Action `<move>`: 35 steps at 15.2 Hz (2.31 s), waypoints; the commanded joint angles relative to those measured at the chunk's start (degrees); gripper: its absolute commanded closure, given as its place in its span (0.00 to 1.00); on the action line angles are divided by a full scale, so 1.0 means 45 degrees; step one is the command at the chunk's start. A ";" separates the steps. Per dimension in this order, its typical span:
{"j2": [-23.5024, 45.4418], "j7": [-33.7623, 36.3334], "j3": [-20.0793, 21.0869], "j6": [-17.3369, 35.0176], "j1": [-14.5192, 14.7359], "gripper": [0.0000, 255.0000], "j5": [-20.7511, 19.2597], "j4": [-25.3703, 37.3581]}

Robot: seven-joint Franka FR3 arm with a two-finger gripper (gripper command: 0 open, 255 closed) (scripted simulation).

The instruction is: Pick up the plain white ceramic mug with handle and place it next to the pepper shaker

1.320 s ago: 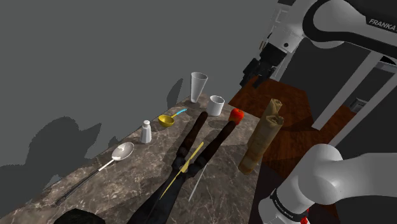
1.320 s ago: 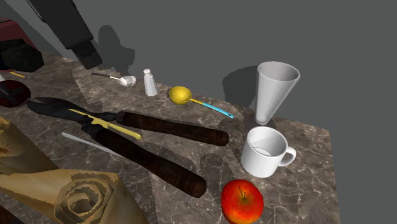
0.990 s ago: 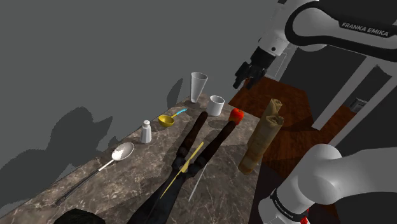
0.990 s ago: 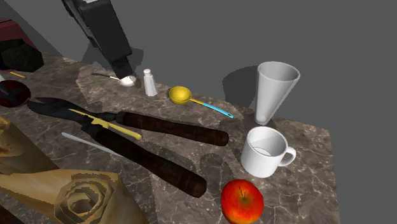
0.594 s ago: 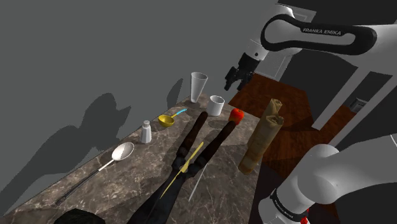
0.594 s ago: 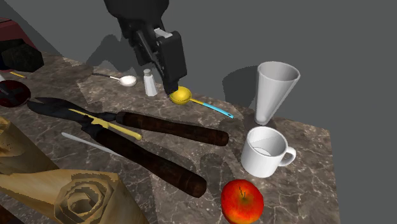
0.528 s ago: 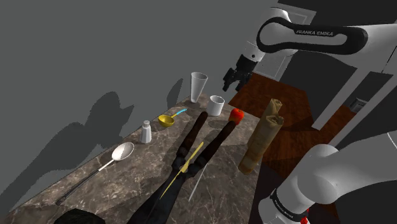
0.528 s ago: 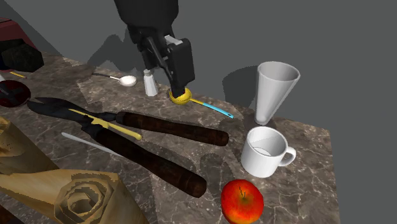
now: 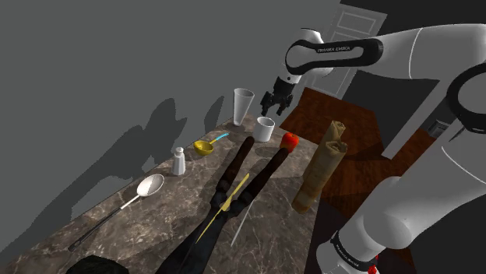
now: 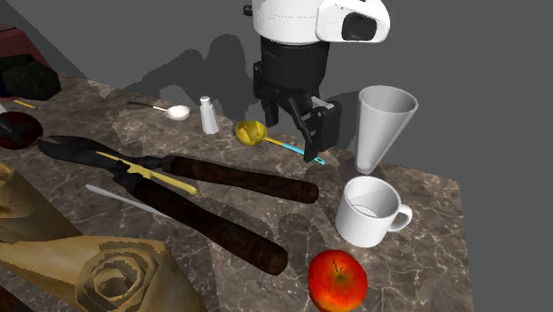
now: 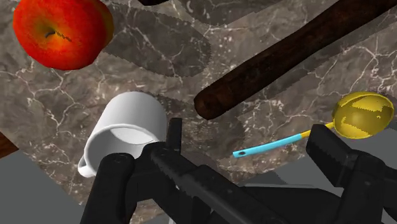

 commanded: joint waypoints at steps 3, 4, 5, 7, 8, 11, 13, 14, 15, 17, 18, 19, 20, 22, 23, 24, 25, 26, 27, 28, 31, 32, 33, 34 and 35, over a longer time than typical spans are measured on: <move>0.1916 -0.0310 -0.0231 0.0422 -0.0131 0.00 0.0035 0.1125; 0.2404 -0.0397 -0.0287 0.0497 -0.0178 0.00 0.0059 0.1447; 0.2894 -0.0483 -0.0338 0.0560 -0.0229 0.00 0.0086 0.1783; 0.3881 -0.0648 -0.0425 0.0648 -0.0349 0.00 0.0148 0.2501; 0.4378 -0.0726 -0.0462 0.0673 -0.0415 0.00 0.0181 0.2883; 0.5886 -0.0940 -0.0553 0.0670 -0.0640 0.00 0.0285 0.4129; 0.6369 -0.1004 -0.0561 0.0799 -0.0719 0.00 0.0330 0.4411; 0.6432 -0.1016 -0.0553 0.0949 -0.0724 0.00 0.0348 0.4322; 0.6497 -0.1029 -0.0546 0.1098 -0.0729 0.00 0.0368 0.4236; 0.6634 -0.1056 -0.0531 0.1395 -0.0740 0.00 0.0409 0.4073; 0.6706 -0.1070 -0.0523 0.1542 -0.0746 0.00 0.0431 0.3996; 0.6780 -0.1084 -0.0514 0.1688 -0.0752 0.00 0.0453 0.3922; 0.6821 -0.1092 -0.0509 0.1773 -0.0755 0.00 0.0465 0.3877; 0.6824 -0.1092 -0.0509 0.1772 -0.0756 0.00 0.0466 0.3881; 0.6824 -0.1092 -0.0509 0.1772 -0.0756 0.00 0.0466 0.3881; 0.6824 -0.1092 -0.0509 0.1772 -0.0756 0.00 0.0466 0.3881; 0.6824 -0.1092 -0.0509 0.1772 -0.0756 0.00 0.0466 0.3881; 0.6824 -0.1092 -0.0509 0.1772 -0.0756 0.00 0.0466 0.3881; 0.6823 -0.1093 -0.0509 0.1770 -0.0756 0.00 0.0466 0.3882; 0.6823 -0.1093 -0.0509 0.1770 -0.0756 1.00 0.0466 0.3882; 0.6823 -0.1093 -0.0509 0.1770 -0.0756 1.00 0.0466 0.3882; 0.6823 -0.1093 -0.0509 0.1770 -0.0756 1.00 0.0466 0.3882; 0.6823 -0.1093 -0.0509 0.1770 -0.0756 1.00 0.0466 0.3882; 0.6823 -0.1093 -0.0509 0.1770 -0.0756 1.00 0.0466 0.3881; 0.6823 -0.1093 -0.0509 0.1770 -0.0756 1.00 0.0466 0.3881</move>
